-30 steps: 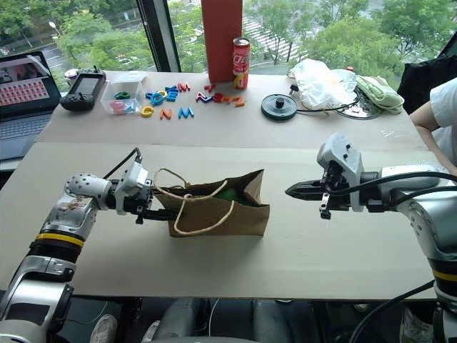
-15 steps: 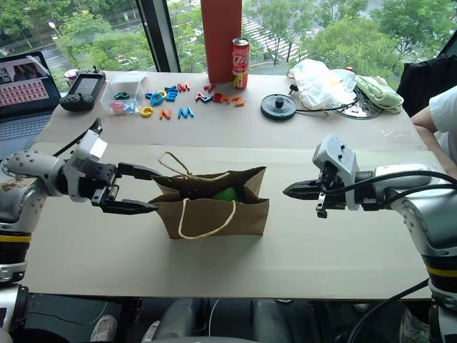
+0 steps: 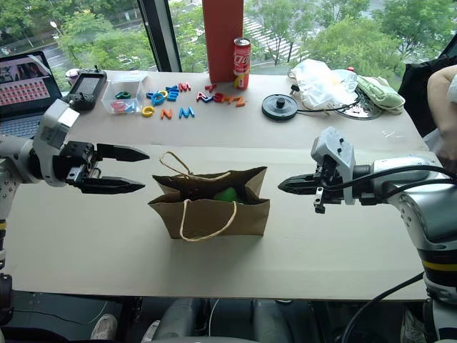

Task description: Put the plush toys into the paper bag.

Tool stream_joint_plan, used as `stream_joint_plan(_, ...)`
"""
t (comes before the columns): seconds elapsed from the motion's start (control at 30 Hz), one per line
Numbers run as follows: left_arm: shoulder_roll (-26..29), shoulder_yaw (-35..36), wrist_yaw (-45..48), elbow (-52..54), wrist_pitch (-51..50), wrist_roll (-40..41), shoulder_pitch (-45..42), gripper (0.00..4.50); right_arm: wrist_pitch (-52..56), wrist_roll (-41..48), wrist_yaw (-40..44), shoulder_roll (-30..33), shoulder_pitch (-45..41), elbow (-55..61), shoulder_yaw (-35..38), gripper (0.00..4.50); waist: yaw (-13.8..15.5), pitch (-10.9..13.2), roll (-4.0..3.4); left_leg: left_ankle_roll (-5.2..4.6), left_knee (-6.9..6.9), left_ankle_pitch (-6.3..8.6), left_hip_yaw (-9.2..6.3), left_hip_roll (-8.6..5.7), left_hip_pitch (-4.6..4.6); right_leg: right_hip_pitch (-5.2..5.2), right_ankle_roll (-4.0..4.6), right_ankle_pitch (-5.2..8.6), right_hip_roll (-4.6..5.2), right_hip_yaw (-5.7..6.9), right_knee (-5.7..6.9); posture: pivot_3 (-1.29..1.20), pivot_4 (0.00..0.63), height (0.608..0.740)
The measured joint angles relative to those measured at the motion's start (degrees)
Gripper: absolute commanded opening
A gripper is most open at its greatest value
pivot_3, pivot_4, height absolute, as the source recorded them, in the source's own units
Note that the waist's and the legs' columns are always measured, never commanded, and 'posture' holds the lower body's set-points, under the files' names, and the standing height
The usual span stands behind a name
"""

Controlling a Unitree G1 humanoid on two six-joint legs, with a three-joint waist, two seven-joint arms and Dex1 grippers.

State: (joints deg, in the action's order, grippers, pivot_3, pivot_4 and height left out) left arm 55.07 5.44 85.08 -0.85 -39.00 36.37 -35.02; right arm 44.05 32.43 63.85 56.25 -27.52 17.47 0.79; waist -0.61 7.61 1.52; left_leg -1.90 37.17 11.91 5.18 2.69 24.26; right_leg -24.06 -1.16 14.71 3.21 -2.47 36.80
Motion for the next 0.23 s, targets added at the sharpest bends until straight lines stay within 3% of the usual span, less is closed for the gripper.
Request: stream_joint_plan(0.23,-0.4,0.0,-0.2,0.0,0.0,0.0,-0.4,4.11,0.0,0.2,-0.1,0.0,0.0,0.0,0.0,0.00,0.0,0.0,0.00,0.00,0.00,0.00,0.01,0.00,0.00,0.00,0.01,0.00,0.00,-0.01,0.01,0.00,0.150,0.739)
